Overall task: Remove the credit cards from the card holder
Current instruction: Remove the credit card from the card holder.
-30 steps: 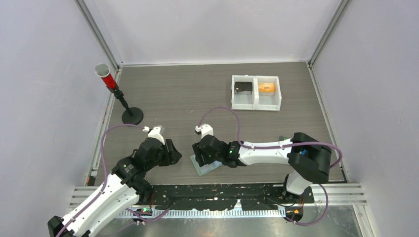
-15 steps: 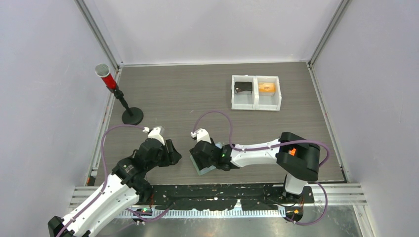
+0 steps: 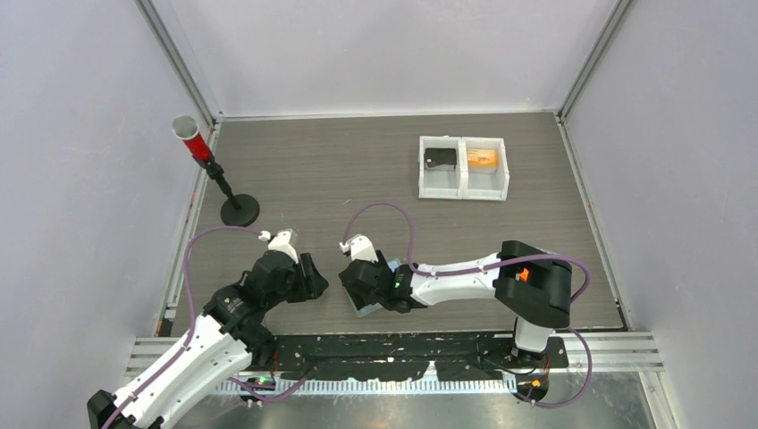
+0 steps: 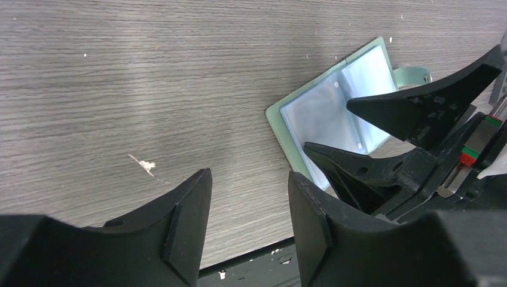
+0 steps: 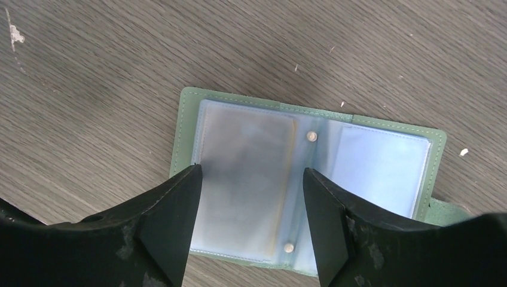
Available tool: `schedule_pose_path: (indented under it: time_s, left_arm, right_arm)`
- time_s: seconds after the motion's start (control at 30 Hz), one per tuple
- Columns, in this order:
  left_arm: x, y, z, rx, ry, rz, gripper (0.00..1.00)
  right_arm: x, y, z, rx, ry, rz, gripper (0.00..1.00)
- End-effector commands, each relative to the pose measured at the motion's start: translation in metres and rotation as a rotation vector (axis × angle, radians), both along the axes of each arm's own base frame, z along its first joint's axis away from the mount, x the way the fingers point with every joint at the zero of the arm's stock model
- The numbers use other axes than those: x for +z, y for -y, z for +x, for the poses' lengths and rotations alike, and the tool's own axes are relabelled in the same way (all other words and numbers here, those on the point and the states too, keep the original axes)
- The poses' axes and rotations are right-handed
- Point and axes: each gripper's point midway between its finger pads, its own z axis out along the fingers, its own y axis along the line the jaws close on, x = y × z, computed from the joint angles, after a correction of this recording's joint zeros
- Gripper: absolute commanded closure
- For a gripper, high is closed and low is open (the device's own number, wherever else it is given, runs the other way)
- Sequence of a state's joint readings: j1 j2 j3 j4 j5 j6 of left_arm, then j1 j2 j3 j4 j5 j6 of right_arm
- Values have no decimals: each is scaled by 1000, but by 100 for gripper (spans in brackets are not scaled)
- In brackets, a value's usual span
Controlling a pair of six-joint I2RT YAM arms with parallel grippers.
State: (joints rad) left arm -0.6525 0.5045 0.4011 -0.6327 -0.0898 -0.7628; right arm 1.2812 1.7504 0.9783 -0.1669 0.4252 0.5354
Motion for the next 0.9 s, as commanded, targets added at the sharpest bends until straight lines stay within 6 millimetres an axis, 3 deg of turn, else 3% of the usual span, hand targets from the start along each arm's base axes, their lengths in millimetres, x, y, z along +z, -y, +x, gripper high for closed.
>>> schedule_pose_path:
  time_s: [0.0,0.23,0.63,0.87]
  left_arm:
    - [5,3,6,16,18,-21,48]
    - [5,2,6,18,18,-20,48]
    - [7,1,6,27,22,-18,48]
    - [7,1,6,24,16,-13,48]
  right_arm:
    - [3,0,-1,-18,3,-2,28]
    - [14,-6,-3,-13,-8,46,23]
    - [34,-15,-5,0,-10,119,28]
    - [21,-15,-7,4,-30,89,25]
